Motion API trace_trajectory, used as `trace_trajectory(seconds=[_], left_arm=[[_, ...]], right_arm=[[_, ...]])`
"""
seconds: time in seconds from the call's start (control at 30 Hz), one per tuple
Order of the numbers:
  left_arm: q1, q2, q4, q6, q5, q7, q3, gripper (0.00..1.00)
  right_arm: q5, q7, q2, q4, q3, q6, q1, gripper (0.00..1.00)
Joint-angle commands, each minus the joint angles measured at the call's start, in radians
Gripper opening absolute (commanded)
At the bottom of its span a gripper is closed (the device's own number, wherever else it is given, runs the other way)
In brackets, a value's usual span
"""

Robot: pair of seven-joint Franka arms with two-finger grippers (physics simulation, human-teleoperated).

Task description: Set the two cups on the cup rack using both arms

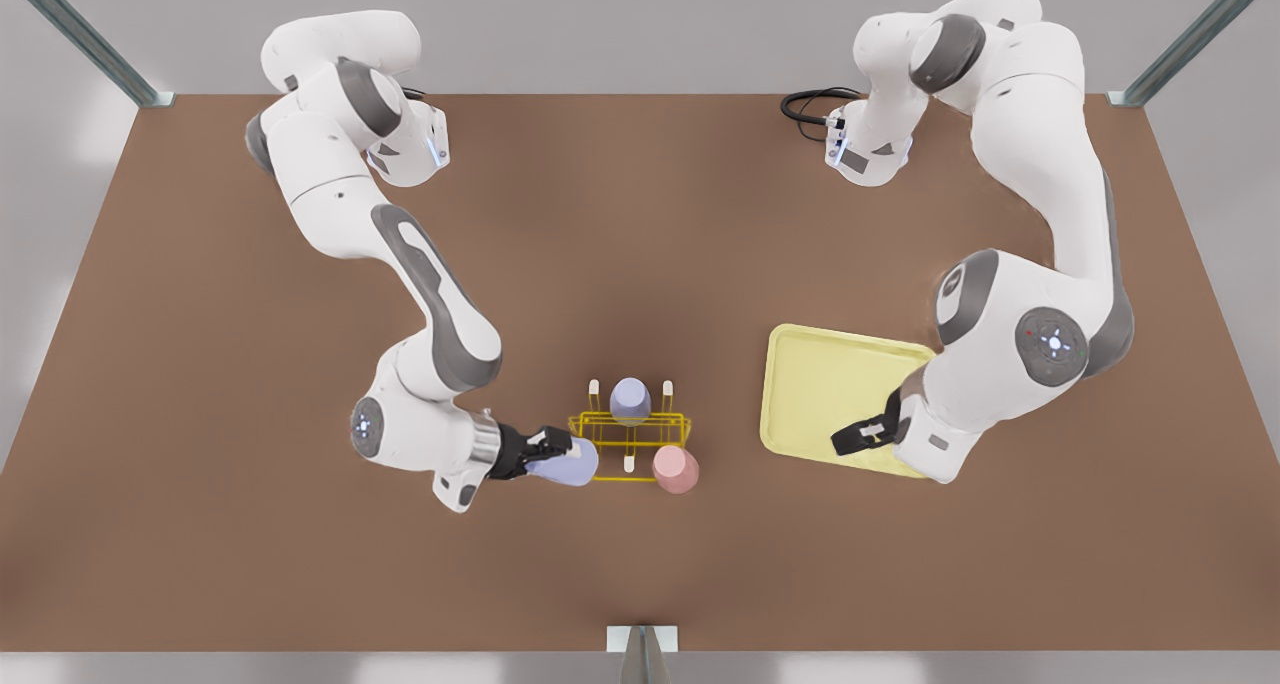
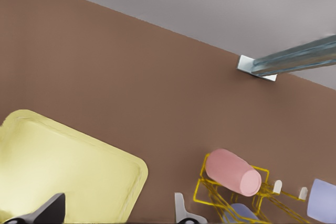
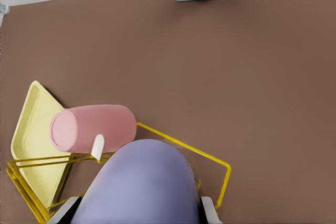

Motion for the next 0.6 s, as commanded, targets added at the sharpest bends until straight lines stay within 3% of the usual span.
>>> trace_trajectory(seconds=[0.0, 0.03, 0.2, 0.23, 0.57], left_arm=[[-0.071, -0.315, -0.425, -0.083, 0.021, 0.513, 0.2, 1.0], [-0.133, -0.343, -0.448, -0.146, -0.036, 0.517, 0.28, 1.0], [-0.135, -0.331, -0.414, -0.221, -0.09, 0.515, 0.269, 1.0], [-0.136, -0.334, -0.414, -0.235, -0.118, 0.512, 0.267, 1.0], [-0.131, -0.314, -0.414, -0.229, -0.118, 0.514, 0.269, 1.0]], right_arm=[[-0.006, 0.111, -0.003, -0.003, 0.001, 0.027, 0.011, 0.72], [-0.009, 0.111, 0.002, -0.004, 0.001, 0.033, 0.011, 0.72], [-0.008, 0.108, 0.022, -0.01, 0.001, 0.074, 0.034, 0.73], [-0.008, 0.108, 0.031, -0.007, 0.001, 0.079, 0.04, 1.0], [-0.008, 0.062, 0.04, -0.033, 0.022, 0.067, 0.037, 1.0]])
